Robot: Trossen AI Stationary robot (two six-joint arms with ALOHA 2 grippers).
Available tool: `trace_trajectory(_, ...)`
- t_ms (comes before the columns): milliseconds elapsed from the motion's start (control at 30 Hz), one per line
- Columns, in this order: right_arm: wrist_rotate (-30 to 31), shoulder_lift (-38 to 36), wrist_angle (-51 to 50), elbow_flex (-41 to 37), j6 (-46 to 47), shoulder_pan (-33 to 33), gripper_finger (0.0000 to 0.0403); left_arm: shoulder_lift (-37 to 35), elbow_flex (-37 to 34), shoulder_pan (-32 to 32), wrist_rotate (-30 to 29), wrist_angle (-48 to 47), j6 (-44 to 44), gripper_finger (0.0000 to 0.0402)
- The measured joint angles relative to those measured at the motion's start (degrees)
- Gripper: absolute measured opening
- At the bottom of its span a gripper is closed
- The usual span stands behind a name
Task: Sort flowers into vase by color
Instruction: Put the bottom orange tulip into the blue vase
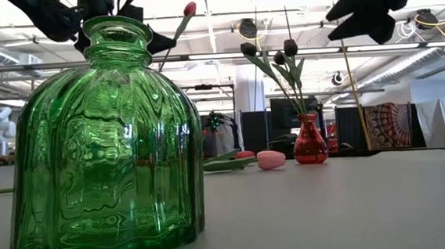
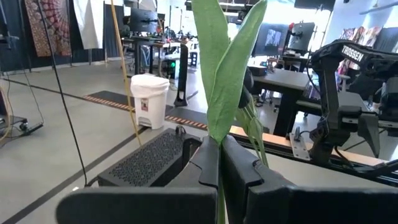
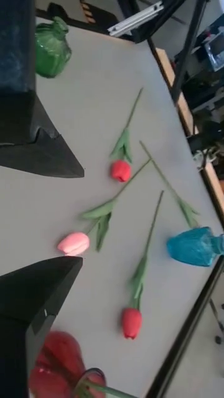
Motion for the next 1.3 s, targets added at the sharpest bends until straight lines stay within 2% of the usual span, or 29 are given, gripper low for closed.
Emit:
trace_trajectory(433, 0.0, 0.0, 3.0, 0.0, -0.4, -1.2, 0.0210, 1.8, 0.0, -0.8, -0.3, 0.4, 0.0, 0.0002)
trace_trajectory(700, 0.0, 0.0, 6.8, 0.0, -0.4, -1.2, 0.0210, 4.5, 0.1, -2.0, -0.7, 7.2, -2.7, 0.0002)
trace_trajectory(1300, 0.0, 0.0, 8.2, 0.0, -0.4, -1.2, 0.0210, 4.7, 0.0, -0.7, -0.9, 3.7, 0.5, 0.0002)
